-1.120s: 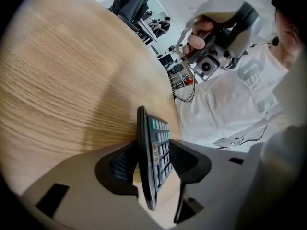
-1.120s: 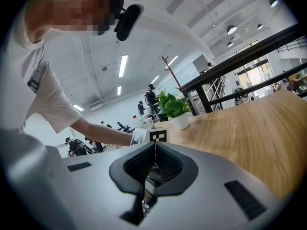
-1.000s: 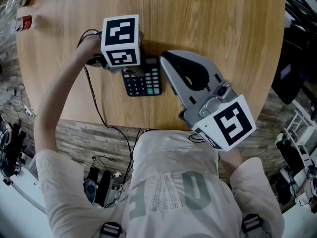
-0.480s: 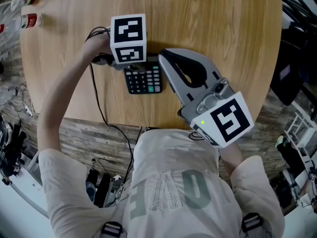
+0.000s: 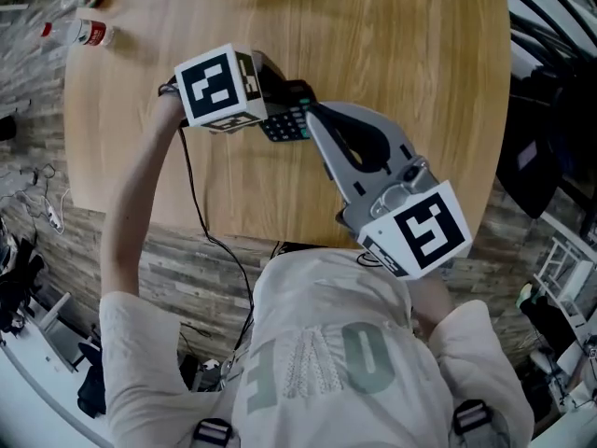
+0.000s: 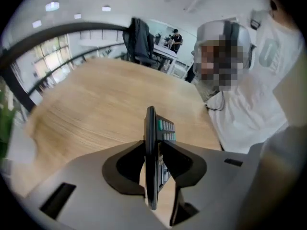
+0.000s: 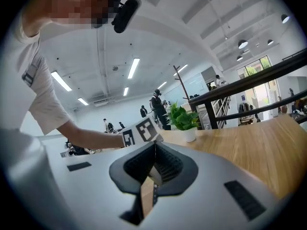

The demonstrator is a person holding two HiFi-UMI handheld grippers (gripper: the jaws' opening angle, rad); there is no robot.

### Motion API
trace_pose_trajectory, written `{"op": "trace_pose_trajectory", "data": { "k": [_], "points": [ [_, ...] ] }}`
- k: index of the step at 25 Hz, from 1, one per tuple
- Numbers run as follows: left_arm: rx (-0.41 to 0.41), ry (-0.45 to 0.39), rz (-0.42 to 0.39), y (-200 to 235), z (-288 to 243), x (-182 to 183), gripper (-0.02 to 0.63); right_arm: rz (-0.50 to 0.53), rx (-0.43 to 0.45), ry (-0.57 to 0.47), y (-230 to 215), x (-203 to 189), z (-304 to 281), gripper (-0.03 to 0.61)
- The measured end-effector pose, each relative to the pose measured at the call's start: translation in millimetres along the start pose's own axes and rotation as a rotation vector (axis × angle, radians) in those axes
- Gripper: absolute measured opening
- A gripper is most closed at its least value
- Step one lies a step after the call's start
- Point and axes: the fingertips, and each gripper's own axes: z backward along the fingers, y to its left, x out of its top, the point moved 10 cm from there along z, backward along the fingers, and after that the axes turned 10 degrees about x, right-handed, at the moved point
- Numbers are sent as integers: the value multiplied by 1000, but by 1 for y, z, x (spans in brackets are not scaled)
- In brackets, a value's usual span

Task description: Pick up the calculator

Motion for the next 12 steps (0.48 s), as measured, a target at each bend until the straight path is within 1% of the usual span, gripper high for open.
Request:
{"op": "trace_pose_trajectory", "data": {
  "k": [2,4,6,8,9,10,12],
  "points": [
    [245,-118,-21,-3,25,8,124,29,-13,-22,4,6,5,19],
    [496,-217,-12,-11,49,15,124,51,-29,-45,8,12,10,20],
    [762,-298,29,-24,73,21,124,71,-49,-71,13,21,15,20],
    [1012,-372,91,-40,95,26,124,97,-69,-101,18,30,19,20],
    [1111,-413,113,-49,105,28,124,111,-79,-119,21,35,21,20],
    [1189,-457,127,-59,114,30,124,124,-89,-136,24,39,23,20],
    [1312,-543,155,-82,132,32,124,149,-103,-168,33,47,27,19]
  ]
}}
